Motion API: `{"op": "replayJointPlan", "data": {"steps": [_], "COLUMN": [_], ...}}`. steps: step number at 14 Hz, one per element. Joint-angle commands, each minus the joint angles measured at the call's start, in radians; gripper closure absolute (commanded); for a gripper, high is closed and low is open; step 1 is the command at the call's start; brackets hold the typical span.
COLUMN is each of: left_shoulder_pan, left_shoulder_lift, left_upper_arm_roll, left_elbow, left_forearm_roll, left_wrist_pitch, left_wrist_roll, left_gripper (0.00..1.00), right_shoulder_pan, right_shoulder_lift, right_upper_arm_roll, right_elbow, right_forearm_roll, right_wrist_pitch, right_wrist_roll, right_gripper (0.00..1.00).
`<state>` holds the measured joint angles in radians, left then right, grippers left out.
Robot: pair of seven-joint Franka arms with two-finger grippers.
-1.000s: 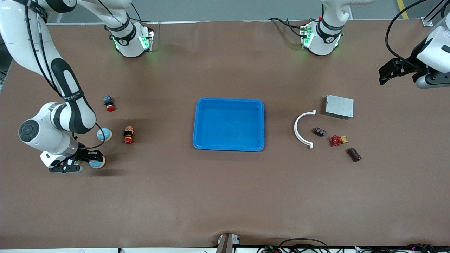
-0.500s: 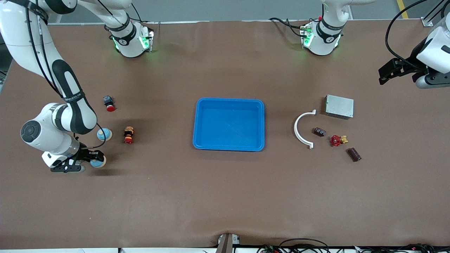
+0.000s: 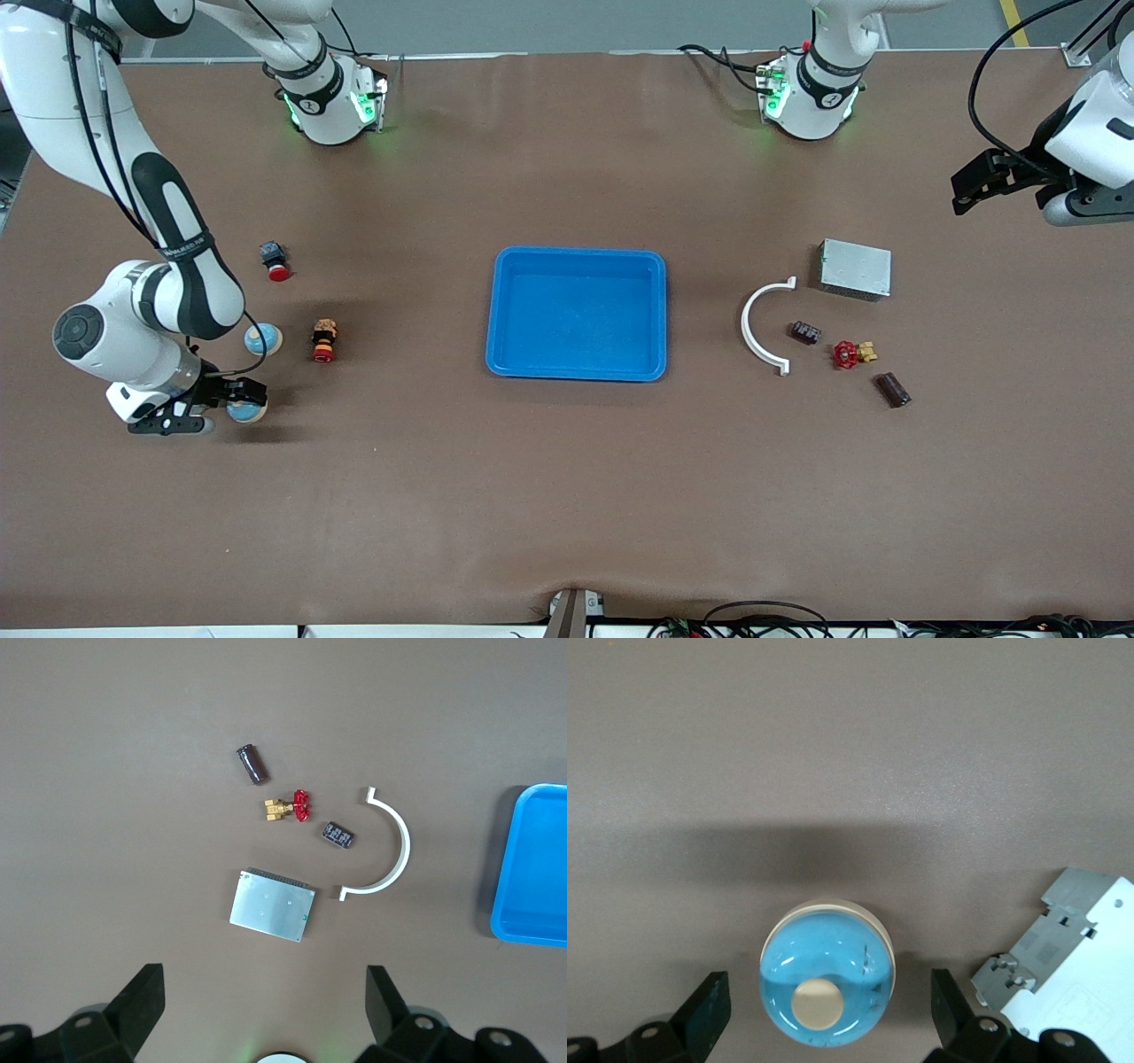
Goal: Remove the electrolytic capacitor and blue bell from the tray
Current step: 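Lower the bell beside the first bell and open the right gripper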
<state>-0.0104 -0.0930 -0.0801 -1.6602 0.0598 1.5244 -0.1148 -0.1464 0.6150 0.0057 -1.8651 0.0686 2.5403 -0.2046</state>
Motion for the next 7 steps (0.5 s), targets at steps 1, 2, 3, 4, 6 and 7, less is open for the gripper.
{"op": "replayJointPlan", "data": {"steps": [1, 2, 3, 4, 6, 7], "left_shoulder_pan": [0.001, 0.000, 0.000, 0.000, 0.000, 0.000], "left_shoulder_lift": [0.001, 0.002, 0.002, 0.009, 0.015, 0.015], "left_upper_arm_roll": [0.000, 0.000, 0.000, 0.000, -0.001, -0.001], "left_elbow": [0.016, 0.017, 0.014, 0.013, 0.016, 0.016], "left_forearm_roll": [-0.018, -0.017, -0.017, -0.017, -0.014, -0.012], "left_wrist_pitch": [-0.003, 0.000, -0.001, -0.001, -0.001, -0.001], "left_wrist_roll": [0.014, 0.014, 0.015, 0.015, 0.017, 0.017], "left_gripper": [0.00, 0.00, 0.00, 0.00, 0.00, 0.00], "right_shoulder_pan": [-0.007, -0.007, -0.007, -0.008, -0.013, -0.013], "right_shoulder_lift": [-0.029, -0.052, -0.076, -0.101, -0.173, -0.211], "right_upper_arm_roll": [0.013, 0.013, 0.010, 0.011, 0.011, 0.011], "right_elbow": [0.023, 0.030, 0.050, 0.063, 0.067, 0.067], "right_forearm_roll": [0.001, -0.003, -0.012, -0.054, -0.150, -0.153], "right_wrist_pitch": [-0.021, -0.066, -0.118, -0.170, -0.248, -0.285], "right_wrist_roll": [-0.009, -0.012, -0.013, -0.013, -0.013, -0.016], "right_gripper": [0.00, 0.00, 0.00, 0.00, 0.00, 0.00]}}
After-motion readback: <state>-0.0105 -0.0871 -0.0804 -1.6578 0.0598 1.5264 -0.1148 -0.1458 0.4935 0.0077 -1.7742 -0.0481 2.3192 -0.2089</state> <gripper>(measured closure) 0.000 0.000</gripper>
